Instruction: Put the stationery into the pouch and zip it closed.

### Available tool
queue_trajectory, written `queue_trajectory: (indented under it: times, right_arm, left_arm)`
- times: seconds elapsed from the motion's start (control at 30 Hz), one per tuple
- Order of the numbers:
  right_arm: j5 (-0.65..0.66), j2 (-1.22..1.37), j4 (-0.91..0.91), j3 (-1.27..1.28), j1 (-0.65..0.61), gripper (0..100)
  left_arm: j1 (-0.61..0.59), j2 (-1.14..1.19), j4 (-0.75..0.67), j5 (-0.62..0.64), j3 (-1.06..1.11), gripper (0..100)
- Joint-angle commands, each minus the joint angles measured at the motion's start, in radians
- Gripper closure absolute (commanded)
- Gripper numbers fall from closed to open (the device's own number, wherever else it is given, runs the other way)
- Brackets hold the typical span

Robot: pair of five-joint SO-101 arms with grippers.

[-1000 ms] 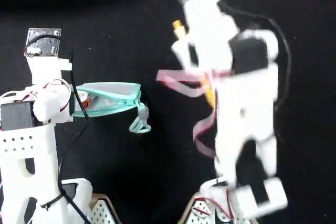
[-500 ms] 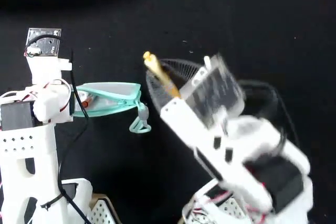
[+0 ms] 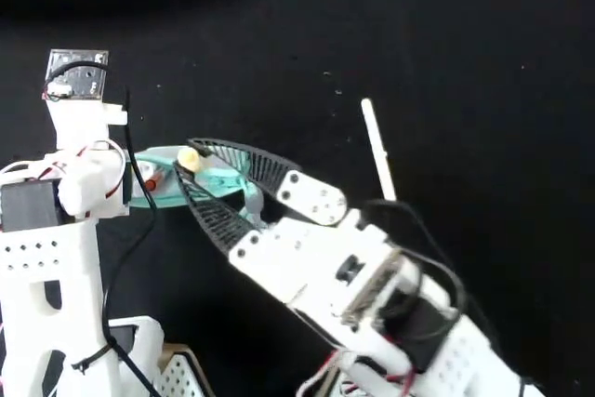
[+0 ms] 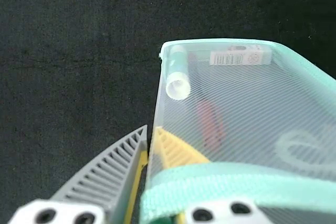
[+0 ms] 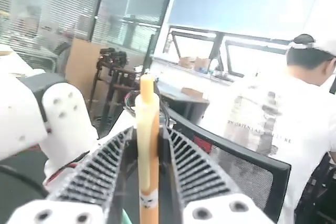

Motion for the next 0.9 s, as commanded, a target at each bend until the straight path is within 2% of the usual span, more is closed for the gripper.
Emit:
queue_trajectory:
  times: [0.0,0.27,0.63,0.87]
  right_arm:
    - [-0.015,-0.010,-0.132,0.067,-0.014,98.6]
    - [-0.017,-0.012,-0.132,0.108,-0.014,98.6]
    - [-0.017,-0.018,-0.130,-0.064,-0.014,98.6]
    - [-0.015,-0.018,0.049,-0.065,-0.112,98.6]
  left_arm:
    - [-0.015,0.012,-0.002,0.005,0.054,97]
    - [-0.016,0.012,-0.003,0.005,0.054,97]
    - [-0.019,0.012,-0.005,0.005,0.054,97]
    - [-0.019,0.012,-0.005,0.005,0.054,97]
